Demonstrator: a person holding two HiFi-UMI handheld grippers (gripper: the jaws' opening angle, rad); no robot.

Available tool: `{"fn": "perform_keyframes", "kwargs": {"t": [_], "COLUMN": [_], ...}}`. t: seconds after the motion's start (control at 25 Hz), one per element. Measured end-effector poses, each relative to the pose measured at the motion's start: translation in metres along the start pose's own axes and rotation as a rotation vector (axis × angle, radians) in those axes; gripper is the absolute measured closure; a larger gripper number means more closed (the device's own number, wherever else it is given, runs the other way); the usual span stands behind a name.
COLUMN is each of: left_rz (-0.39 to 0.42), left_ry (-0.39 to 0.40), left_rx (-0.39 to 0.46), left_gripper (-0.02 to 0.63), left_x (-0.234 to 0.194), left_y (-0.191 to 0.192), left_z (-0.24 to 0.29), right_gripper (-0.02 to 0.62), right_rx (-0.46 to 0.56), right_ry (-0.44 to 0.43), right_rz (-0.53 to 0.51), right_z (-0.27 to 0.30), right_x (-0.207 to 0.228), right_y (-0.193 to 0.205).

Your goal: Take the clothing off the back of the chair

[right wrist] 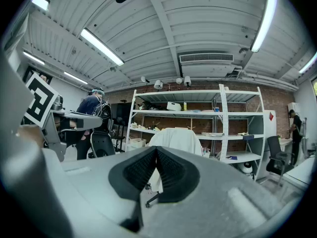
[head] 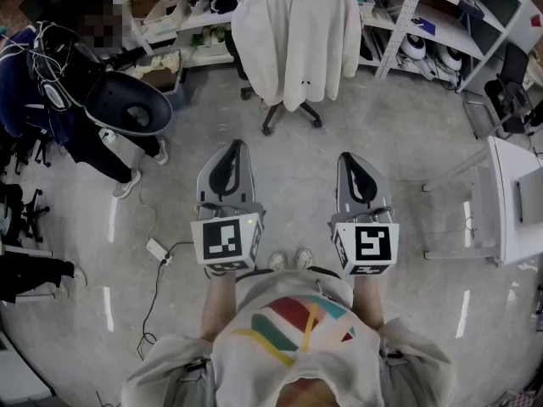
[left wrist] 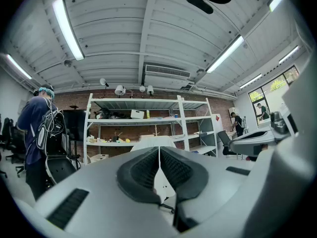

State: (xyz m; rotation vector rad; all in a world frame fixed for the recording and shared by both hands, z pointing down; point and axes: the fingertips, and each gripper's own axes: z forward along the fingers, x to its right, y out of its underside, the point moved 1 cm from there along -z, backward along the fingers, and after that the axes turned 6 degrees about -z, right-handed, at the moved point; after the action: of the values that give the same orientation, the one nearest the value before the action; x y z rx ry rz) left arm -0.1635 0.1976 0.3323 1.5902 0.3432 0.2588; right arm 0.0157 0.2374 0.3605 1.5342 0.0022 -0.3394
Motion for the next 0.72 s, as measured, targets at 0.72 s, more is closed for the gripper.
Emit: {"fn": "perform_keyframes", "kwargs": {"t": [0.72], "left_rz": [0.0], "left_ry": [-0.037], "left_rx": [-0.006], "left_gripper": [0.589], "left_x": [0.01], "left_y": [0.003], "left_z": [0.015], "right_gripper": [0.591], "right_rx": [0.029], "right_ry": [0.04], "right_rz": [0.03], "right_z": [-0.002], "right_x": [0.047], "right_y": [0.005]}}
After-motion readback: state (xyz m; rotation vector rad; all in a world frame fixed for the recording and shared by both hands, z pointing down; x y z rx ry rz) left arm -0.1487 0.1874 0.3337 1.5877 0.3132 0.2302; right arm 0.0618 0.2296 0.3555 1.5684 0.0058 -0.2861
